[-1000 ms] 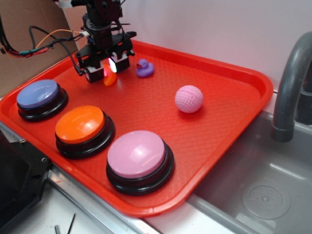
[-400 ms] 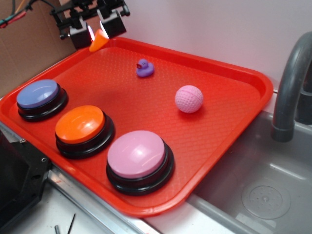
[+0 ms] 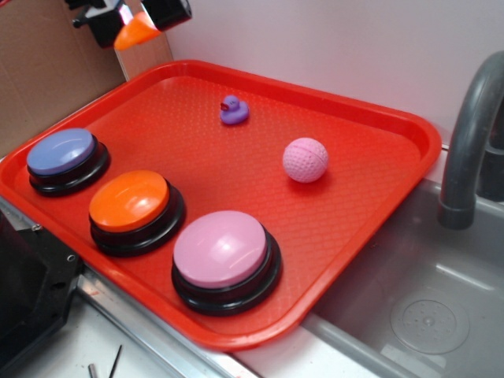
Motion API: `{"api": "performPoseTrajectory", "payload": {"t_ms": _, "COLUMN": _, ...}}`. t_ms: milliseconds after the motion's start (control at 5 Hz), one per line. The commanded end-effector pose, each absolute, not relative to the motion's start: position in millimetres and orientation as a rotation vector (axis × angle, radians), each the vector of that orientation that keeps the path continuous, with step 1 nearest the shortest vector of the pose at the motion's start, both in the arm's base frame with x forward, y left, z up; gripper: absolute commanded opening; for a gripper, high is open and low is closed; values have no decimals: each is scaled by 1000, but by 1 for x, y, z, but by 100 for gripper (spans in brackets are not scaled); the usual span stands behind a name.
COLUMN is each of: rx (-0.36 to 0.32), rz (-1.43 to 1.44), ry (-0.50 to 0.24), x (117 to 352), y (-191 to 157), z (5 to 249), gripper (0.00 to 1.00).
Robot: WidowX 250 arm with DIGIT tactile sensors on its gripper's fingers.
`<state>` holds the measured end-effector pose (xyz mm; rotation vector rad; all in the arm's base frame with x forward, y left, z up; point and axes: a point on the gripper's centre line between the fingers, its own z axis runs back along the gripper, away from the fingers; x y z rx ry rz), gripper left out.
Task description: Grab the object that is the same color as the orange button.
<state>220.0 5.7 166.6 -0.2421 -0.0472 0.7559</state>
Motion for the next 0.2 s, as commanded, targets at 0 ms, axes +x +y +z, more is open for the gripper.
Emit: {"api": "performPoseTrajectory", "payload": {"t_ms": 0, "rx": -221, "rz": 640, "ry": -137, "x": 213, "y": 25, "z": 198, "gripper": 0}}
